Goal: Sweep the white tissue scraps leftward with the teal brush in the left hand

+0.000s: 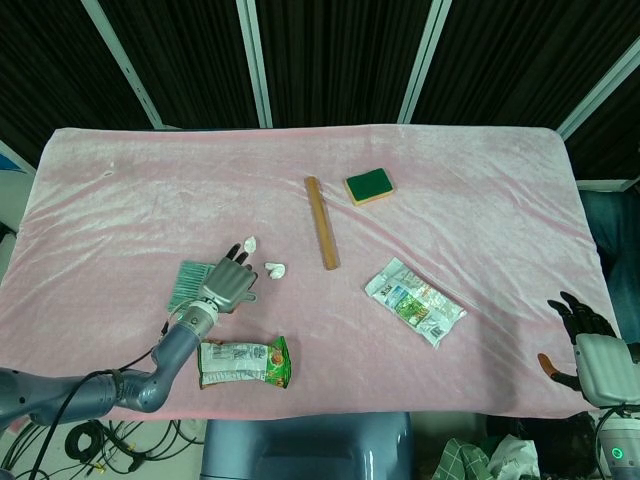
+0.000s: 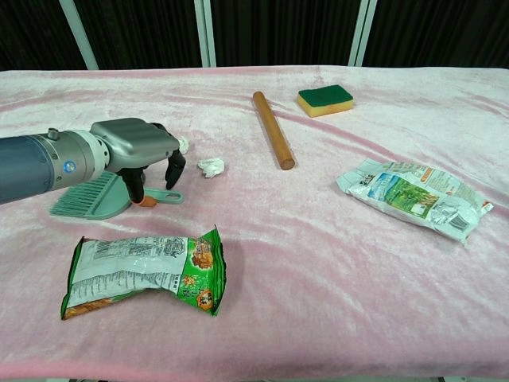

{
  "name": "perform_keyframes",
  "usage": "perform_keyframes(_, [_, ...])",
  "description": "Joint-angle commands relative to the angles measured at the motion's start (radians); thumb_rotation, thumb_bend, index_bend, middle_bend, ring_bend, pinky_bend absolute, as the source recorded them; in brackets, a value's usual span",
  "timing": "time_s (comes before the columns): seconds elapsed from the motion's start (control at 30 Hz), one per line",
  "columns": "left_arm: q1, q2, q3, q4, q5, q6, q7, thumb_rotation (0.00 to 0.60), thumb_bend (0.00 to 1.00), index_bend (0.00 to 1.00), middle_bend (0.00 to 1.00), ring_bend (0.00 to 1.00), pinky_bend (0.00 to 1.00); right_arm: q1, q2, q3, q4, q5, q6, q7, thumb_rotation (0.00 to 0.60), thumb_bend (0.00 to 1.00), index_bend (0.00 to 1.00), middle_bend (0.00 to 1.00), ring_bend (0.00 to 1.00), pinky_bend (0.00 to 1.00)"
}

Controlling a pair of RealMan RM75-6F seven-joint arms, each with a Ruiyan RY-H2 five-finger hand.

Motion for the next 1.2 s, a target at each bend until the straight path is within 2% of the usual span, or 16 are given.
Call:
perform_keyframes(0.03, [-0.003, 0.0, 0.004, 0.001, -0.013, -0.004, 0.009, 0.6, 0.28, 0.49, 0.36, 0.1, 0.05, 0.0, 0.0, 0.0, 0.0, 0.001, 0.0, 0.0, 0.6, 0.21, 0.17, 0.07, 0.12, 0.18])
perform_keyframes(0.4, [-0.02, -0.006, 0.011, 0.002, -0.053, -0.013, 0.043, 0.6, 0.28, 0.5, 0.36, 0.1, 0.05, 0.0, 0.001, 0.0, -0.002, 0.003, 0.0, 0.0, 0.6, 0.21, 0.17, 0.07, 0.12, 0.18])
perform_keyframes(0.6, [-0.026, -0.014, 0.016, 0.004, -0.062, -0.011, 0.052, 0.6, 0.4, 0.54, 0.36, 0.1, 0.05, 0.0, 0.001, 0.0, -0.002, 0.003, -0.001, 0.003, 0.6, 0.21, 0.17, 0.07, 0.13, 0.18])
perform_keyframes(0.8, [-0.021, -0.006, 0.01, -0.003, -0.05, 0.004, 0.033, 0.6, 0.44, 0.56, 0.36, 0.1, 0.05, 0.001, 0.002, 0.0, -0.003, 0.004, -0.004, 0.008, 0.6, 0.21, 0.17, 0.07, 0.12, 0.18])
perform_keyframes(1.07, [0.007, 0.067, -0.01, -0.093, 0.0, 0.047, -0.035, 0.6, 0.44, 0.56, 0.36, 0.1, 0.05, 0.0, 0.003, -0.001, -0.004, 0.005, -0.005, 0.007, 0.6, 0.21, 0.17, 0.07, 0.13, 0.18])
perform_keyframes(1.2, [0.045, 0.131, -0.034, -0.148, 0.074, 0.094, -0.132, 0.6, 0.44, 0.56, 0.36, 0.09, 0.05, 0.0, 0.003, -0.001, -0.007, 0.007, -0.005, 0.007, 0.6, 0.21, 0.17, 0.07, 0.12, 0.18])
